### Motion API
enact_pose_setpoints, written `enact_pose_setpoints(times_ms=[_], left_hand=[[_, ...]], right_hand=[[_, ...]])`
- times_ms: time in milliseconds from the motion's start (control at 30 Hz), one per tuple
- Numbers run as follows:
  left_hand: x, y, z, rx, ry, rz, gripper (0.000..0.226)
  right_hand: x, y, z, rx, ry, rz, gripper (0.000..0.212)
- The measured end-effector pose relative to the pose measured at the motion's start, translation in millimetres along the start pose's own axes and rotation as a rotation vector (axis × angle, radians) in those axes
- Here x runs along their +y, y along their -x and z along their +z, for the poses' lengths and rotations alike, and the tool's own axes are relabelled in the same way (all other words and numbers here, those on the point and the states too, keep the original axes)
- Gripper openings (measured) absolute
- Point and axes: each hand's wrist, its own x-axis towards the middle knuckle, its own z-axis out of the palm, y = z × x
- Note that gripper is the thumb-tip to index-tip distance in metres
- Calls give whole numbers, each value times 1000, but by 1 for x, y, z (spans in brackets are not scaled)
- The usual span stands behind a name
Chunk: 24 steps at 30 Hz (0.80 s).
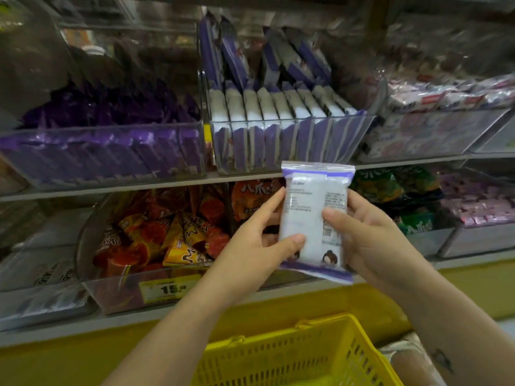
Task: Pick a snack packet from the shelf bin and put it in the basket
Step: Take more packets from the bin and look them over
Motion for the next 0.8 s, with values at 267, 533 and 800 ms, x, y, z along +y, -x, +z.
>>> enact_pose_setpoints(times_ms=[267, 533, 800], left_hand=[[68, -24, 2, 19, -100, 200, 66], [137, -54, -31, 267, -377, 364, 44], [178, -98, -69, 289, -456, 489, 44]], right_hand=[[-67, -18, 14, 213, 116, -131, 34], [-126, -45, 28, -126, 1052, -472, 74], [-161, -115, 60, -79, 1095, -694, 79]])
